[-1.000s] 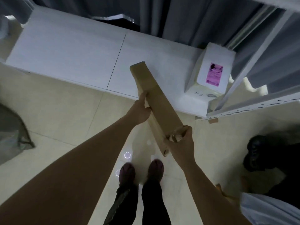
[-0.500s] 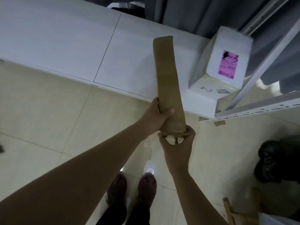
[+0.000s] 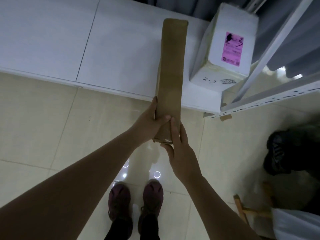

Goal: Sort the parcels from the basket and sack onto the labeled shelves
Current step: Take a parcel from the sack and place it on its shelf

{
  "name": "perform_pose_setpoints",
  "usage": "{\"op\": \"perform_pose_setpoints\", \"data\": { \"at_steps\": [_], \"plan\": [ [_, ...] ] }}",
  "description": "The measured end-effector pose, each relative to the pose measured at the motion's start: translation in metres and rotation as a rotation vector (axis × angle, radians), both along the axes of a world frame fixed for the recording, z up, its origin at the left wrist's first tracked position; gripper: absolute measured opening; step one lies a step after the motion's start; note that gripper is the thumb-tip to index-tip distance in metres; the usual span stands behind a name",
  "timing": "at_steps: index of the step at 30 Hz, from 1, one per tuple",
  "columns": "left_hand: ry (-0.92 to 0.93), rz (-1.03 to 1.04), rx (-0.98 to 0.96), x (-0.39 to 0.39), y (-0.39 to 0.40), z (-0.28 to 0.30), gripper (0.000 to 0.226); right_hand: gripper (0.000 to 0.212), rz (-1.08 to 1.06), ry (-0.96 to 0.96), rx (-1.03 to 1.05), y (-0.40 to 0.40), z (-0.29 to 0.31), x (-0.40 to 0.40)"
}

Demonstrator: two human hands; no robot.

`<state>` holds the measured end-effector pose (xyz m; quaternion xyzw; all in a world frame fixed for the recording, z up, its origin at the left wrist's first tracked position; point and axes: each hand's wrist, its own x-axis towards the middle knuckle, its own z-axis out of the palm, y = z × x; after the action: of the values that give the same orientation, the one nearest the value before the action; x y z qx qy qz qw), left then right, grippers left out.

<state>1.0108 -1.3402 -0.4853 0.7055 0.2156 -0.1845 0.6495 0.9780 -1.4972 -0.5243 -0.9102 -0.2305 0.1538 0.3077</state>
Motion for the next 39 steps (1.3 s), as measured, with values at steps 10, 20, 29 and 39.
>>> {"op": "perform_pose_setpoints", "data": {
  "at_steps": [10,20,29,39],
  "plan": [
    [0.043,-0.1,0.047,0.029,0.002,-0.013,0.073,0.062,-0.111,-0.042,-0.001,0.009,-0.011,0.01],
    [0.023,-0.107,0.08,0.08,-0.007,-0.011,0.083,0.066,-0.131,-0.125,0.011,0.006,-0.005,0.065],
    [0.092,0.15,0.207,0.118,-0.015,-0.003,0.037,0.076,-0.2,-0.188,-0.097,0.023,-0.004,0.124],
    [0.016,0.128,0.176,0.14,-0.013,-0.005,0.029,0.072,-0.172,-0.166,-0.368,0.024,0.009,0.172]
  ]
}}
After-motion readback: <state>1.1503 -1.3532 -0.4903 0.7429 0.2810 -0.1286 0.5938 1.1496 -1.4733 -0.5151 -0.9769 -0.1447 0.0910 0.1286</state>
